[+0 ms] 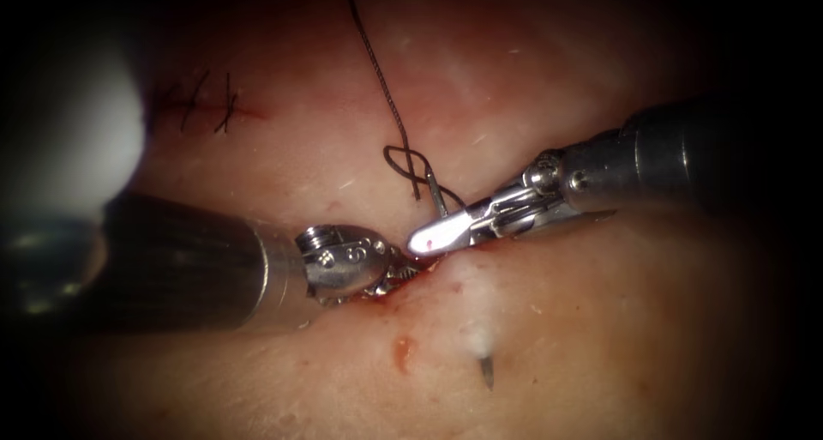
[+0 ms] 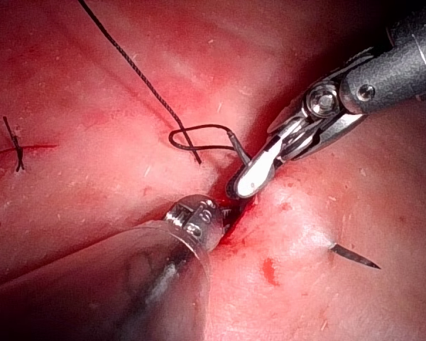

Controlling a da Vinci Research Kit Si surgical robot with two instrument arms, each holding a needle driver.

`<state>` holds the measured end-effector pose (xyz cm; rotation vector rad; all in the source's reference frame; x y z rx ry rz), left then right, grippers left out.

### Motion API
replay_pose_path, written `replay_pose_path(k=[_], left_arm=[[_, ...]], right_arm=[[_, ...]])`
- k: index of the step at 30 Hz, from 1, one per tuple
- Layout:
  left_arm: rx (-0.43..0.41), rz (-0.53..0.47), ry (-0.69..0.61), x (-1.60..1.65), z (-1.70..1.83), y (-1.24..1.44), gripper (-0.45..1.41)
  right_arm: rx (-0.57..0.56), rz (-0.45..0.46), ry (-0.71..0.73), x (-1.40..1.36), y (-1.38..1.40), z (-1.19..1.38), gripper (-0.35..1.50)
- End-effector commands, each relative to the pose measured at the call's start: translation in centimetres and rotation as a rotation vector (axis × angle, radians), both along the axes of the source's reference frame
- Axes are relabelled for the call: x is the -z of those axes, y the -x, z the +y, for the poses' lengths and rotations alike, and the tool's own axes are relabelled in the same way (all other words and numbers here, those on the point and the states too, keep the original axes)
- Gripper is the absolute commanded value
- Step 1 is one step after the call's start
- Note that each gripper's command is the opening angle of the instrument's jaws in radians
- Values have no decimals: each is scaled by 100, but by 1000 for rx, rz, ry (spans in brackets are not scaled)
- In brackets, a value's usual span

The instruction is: Wound Closure

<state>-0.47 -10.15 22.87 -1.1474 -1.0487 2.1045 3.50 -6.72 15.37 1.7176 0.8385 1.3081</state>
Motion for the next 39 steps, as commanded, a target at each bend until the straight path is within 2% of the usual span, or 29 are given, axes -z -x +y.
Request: replay_pose_path(k=[1,10,13,15,16,17,19,21,22,23,25,26,29,33,39], left_arm=[[-1,2,-2,-4,-11,6,49],[-1,5,4,-2,-15,-6,49],[-2,4,9,-2,-15,-4,49],[-1,4,10,-2,-15,-3,49],[-1,5,10,-2,-15,-3,49],[-1,5,10,-2,-15,-3,49],[-1,5,10,-3,-15,-3,49],[0,5,10,-2,-16,-3,49],[-2,3,15,-2,-17,-3,49],[-2,3,15,-2,-17,-3,49],[-3,2,21,-2,-18,-2,49],[-5,0,26,-2,-19,-2,49],[-4,1,28,-3,-20,-1,49],[-7,-1,33,-3,-21,-2,49],[-7,-3,39,2,-25,-8,47]], right_arm=[[-9,10,-3,-5,-8,-6,-35],[-12,11,-34,-4,-8,-7,-35],[5,19,-111,1,-6,-7,-35],[-36,32,-121,4,-5,-6,-32],[-119,25,-32,2,-6,-2,54],[-119,25,-32,2,-6,-2,54],[-156,29,75,-1,-5,0,76],[-182,18,231,-4,-3,3,94],[-205,4,368,-8,-1,6,108],[-205,4,368,-8,-1,6,108],[-248,-22,542,-12,1,10,115],[-261,-36,691,-15,3,13,118],[-261,-86,878,-21,8,23,131],[-270,-90,1019,-26,16,36,140],[-174,-61,1043,-28,18,31,125]])
